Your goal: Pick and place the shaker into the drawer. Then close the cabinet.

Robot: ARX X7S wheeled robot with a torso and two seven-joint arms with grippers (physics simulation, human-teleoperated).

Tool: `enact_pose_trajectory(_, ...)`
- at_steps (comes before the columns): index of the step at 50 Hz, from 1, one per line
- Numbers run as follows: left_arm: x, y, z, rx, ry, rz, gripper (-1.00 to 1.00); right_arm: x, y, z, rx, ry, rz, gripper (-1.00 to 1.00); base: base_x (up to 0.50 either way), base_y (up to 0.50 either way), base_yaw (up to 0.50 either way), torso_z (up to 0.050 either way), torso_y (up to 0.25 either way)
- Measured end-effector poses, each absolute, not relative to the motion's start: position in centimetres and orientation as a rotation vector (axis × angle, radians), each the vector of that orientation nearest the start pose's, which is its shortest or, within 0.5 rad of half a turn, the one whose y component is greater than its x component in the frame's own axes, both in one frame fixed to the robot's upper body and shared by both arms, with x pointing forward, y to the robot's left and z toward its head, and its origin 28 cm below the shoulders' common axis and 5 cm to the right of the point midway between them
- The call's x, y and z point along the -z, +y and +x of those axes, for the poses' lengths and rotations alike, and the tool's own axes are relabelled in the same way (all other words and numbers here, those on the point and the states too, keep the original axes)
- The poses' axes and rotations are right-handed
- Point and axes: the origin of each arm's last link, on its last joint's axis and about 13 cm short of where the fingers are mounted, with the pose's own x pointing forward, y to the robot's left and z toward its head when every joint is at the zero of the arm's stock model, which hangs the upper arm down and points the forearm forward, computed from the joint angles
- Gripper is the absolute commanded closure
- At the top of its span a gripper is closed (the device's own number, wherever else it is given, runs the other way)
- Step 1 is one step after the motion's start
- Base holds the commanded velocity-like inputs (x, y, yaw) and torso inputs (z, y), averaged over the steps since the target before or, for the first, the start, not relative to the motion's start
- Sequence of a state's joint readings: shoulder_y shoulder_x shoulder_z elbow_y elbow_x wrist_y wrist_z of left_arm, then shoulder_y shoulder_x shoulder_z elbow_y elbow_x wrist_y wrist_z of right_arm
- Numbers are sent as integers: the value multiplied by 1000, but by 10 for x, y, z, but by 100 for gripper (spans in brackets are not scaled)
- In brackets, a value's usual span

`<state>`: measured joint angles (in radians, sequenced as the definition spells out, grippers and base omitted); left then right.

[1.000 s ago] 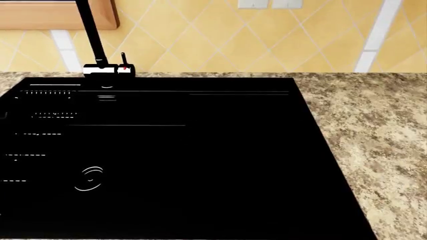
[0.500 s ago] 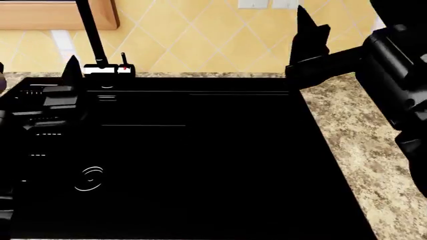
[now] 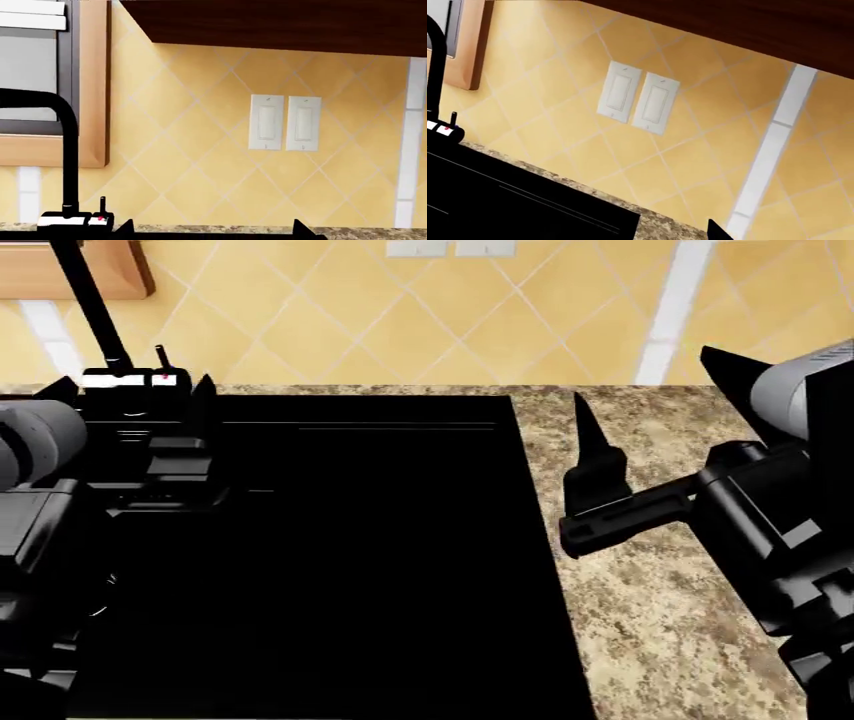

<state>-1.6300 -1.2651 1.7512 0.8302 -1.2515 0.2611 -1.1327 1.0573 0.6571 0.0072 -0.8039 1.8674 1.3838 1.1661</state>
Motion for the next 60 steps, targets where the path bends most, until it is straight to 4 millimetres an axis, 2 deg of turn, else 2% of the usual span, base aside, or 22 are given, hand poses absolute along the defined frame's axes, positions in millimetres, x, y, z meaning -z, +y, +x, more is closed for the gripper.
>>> enact_pose_trajectory(60,-249,238,173,53,-257,-59,-100,-282,-124,168,-182,-171,-280,-100,2,-500,0,0,0)
